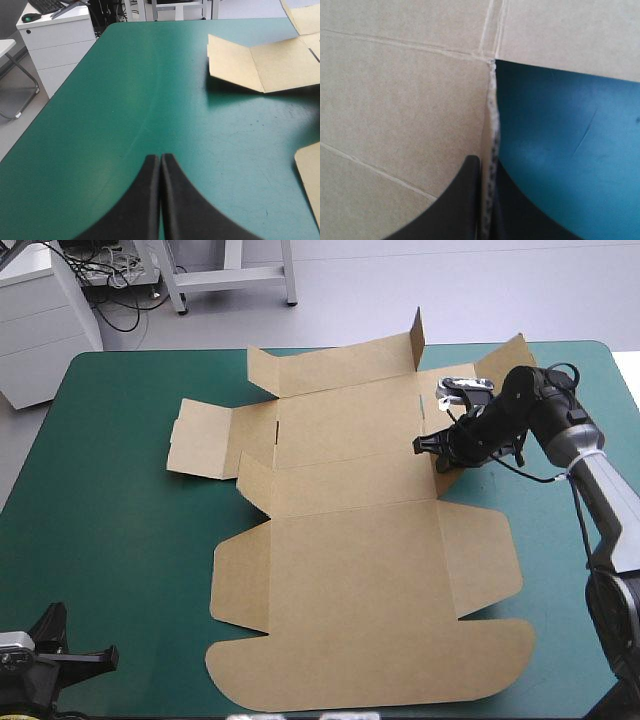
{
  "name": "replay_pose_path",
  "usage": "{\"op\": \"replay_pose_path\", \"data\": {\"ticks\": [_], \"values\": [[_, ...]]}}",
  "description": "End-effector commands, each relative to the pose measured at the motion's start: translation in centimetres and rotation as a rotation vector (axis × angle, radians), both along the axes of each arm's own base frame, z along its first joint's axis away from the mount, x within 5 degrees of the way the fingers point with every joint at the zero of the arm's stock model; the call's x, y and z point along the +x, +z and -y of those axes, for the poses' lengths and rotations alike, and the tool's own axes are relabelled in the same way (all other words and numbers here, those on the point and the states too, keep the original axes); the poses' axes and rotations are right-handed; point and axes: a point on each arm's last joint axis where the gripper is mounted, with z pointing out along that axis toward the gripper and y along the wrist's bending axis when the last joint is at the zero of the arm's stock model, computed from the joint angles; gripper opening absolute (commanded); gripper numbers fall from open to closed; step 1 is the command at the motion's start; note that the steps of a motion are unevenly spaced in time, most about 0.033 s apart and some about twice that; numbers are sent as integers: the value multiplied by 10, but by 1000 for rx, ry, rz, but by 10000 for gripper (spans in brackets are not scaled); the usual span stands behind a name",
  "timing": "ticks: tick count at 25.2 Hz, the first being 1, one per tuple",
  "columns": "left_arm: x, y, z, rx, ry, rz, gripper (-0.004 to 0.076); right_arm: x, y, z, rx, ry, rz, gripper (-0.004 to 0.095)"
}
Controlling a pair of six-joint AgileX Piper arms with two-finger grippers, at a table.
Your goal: Fold the box
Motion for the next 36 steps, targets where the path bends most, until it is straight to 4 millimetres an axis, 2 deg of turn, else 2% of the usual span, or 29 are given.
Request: {"op": "replay_pose_path", "data": {"ticks": [1,7,10,16,19,26,30,33,36], "values": [[-4,14,0,8,-12,115,-32,1,41,-1,-23,144,142,-4],[-4,14,0,8,-12,115,-32,12,57,-7,-73,332,253,-4],[-4,14,0,8,-12,115,-32,11,55,-19,-130,460,293,-4],[-4,14,0,8,-12,115,-32,9,48,-51,-245,716,393,-7],[-4,14,0,8,-12,115,-32,10,44,-74,-311,827,484,-23],[-4,14,0,8,-12,115,-32,24,29,-93,-423,944,593,-24],[-4,14,0,8,-12,115,-32,33,10,-108,-422,1079,647,-24],[-4,14,0,8,-12,115,-32,32,7,-123,-425,1139,705,-24],[-4,14,0,8,-12,115,-32,27,14,-145,-423,1161,832,-24]]}}
